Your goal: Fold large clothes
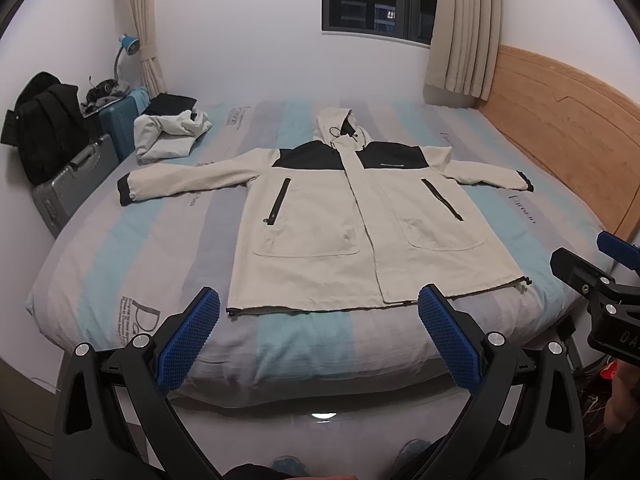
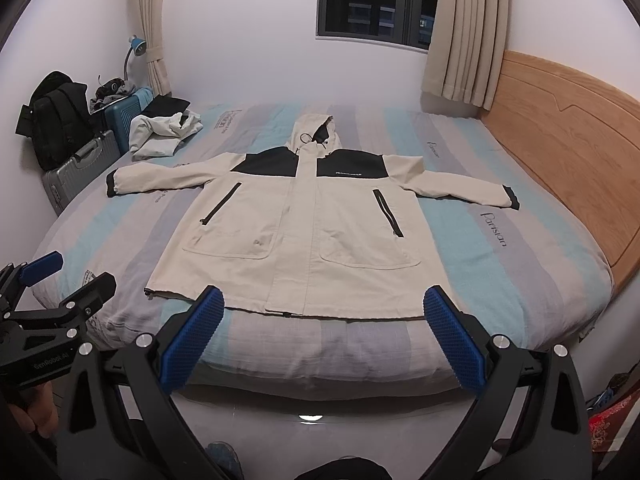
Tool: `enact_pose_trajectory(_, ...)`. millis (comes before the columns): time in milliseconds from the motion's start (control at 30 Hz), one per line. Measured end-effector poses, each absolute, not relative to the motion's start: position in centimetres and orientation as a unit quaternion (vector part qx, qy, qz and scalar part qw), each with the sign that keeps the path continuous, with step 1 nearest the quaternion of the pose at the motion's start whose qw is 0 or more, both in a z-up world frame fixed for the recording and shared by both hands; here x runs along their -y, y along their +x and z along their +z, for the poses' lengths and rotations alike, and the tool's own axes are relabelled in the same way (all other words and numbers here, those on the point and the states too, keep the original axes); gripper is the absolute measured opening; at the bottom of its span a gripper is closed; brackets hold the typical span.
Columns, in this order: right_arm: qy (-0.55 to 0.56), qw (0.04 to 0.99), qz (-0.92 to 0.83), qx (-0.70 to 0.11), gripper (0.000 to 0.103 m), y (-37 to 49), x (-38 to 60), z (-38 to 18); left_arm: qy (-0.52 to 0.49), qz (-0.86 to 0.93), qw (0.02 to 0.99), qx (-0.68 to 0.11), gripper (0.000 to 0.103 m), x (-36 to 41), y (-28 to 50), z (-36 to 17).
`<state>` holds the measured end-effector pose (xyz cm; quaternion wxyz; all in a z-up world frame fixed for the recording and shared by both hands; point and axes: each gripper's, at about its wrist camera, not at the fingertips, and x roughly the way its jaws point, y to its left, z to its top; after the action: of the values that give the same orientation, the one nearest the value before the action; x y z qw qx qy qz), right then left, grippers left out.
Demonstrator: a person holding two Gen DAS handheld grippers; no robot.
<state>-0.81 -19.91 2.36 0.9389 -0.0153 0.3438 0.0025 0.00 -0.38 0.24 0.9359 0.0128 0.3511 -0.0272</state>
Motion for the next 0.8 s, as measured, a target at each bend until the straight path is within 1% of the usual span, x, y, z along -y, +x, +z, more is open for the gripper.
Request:
enact_pose_trajectory(367, -0.012, 0.939, 0.001, -0.345, 0.096, -0.5, 20.0, 2.1, 0.013, -0.032, 0.936, -0.351, 0.097, 0.2, 0.6, -0.2)
enact_pose_trajectory(500, -0.004, 0.939, -0.004, -0.345, 0.096, 0.8, 20.2, 1.2, 0.018, -0.035, 0.935, -0.354, 0.097, 0.4, 2.2, -0.9)
enact_pose_trajectory(600, 0.003, 0.937, -0.009, -0.349, 0.096, 3.2, 20.4, 0.2, 0.018, -0.036, 0.934, -0.355, 0.097, 0.5, 4.7, -1.7)
enact_pose_trajectory(800, 0.015, 0.940, -0.011, -0.341, 0.096, 10.4, 20.9, -1.1, 0.014, -0.020, 0.940, -0.341, 0.096, -0.1, 12.6, -2.9)
